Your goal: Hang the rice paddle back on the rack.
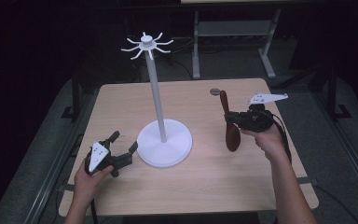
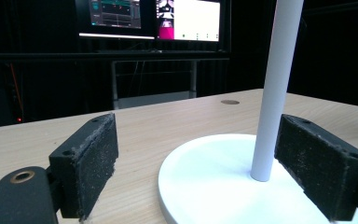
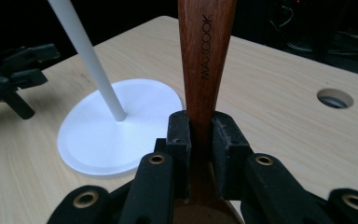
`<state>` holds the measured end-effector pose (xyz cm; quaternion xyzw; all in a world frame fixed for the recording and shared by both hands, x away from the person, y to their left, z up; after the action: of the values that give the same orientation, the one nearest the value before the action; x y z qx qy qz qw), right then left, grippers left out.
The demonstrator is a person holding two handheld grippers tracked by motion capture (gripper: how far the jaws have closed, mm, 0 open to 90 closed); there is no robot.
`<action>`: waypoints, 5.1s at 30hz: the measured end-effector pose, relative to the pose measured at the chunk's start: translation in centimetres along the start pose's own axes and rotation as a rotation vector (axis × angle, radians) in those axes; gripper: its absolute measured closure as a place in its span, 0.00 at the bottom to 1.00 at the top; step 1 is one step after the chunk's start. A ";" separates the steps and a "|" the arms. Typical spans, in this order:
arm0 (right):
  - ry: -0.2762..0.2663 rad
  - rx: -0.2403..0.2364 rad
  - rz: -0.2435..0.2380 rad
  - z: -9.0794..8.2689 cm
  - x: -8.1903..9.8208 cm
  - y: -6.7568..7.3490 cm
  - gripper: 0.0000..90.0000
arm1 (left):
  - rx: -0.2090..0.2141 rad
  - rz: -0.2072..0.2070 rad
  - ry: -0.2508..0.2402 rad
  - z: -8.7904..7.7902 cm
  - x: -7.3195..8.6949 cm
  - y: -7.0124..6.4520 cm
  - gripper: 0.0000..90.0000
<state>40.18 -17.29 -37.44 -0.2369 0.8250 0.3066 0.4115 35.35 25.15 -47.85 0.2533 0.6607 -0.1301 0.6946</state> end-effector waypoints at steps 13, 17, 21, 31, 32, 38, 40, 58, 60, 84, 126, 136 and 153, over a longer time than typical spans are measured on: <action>-0.047 -0.082 -0.043 -0.8 -3.1 3.4 0.87 | 0.000 -0.001 -0.002 0.0 0.0 0.0 0.14; -0.057 -0.111 -0.065 -0.9 -4.1 4.5 0.87 | -0.001 -0.004 -0.006 0.0 0.0 0.0 0.14; -0.074 -0.140 -0.072 -1.1 -5.0 5.5 0.87 | -0.002 -0.003 -0.006 0.0 0.0 0.0 0.14; -0.104 -0.208 -0.120 -1.4 -7.6 8.1 0.87 | 0.000 -0.002 -0.003 0.0 0.0 0.0 0.14; -0.106 -0.213 -0.127 -1.4 -7.9 8.4 0.87 | -0.001 -0.003 -0.004 0.0 0.0 0.0 0.14; -0.116 -0.253 -0.146 -1.2 -9.1 9.5 0.87 | 0.000 -0.002 -0.003 0.0 0.0 0.0 0.14; -0.120 -0.265 -0.152 -1.2 -9.6 10.0 0.87 | 0.000 -0.002 -0.003 0.0 0.0 0.0 0.14; -0.160 -0.330 -0.215 -0.6 -13.0 13.5 0.87 | 0.001 -0.002 -0.003 0.0 0.0 0.0 0.14; -0.162 -0.328 -0.219 -0.4 -13.3 13.6 0.87 | 0.001 -0.002 -0.003 0.0 0.0 0.0 0.14; -0.142 -0.329 -0.238 1.8 -14.4 14.9 0.87 | 0.005 0.002 0.005 0.0 0.0 0.0 0.14; -0.048 -0.188 -0.198 0.0 -6.9 9.9 0.55 | -0.002 -0.005 -0.009 0.0 0.0 0.0 0.14; -0.025 -0.137 -0.144 -0.4 -3.1 7.4 0.52 | -0.005 -0.013 -0.012 0.0 -0.1 0.0 0.14; 0.008 -0.036 -0.021 -1.1 4.2 2.0 0.50 | -0.005 -0.004 -0.006 -0.1 0.0 0.0 0.14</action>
<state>36.04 -17.23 -39.76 -0.2540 0.8183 0.3164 0.4072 35.32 25.21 -47.84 0.2500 0.6594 -0.1307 0.6969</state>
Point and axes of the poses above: each handheld gripper's, and its own axes: z roughly forward along the jaws, x roughly out of its underside, y roughly to its left, the point moved 5 cm from there along z, roughly forward along the jaws, and after that the axes turned 10 degrees about z, right-handed, at the moved point
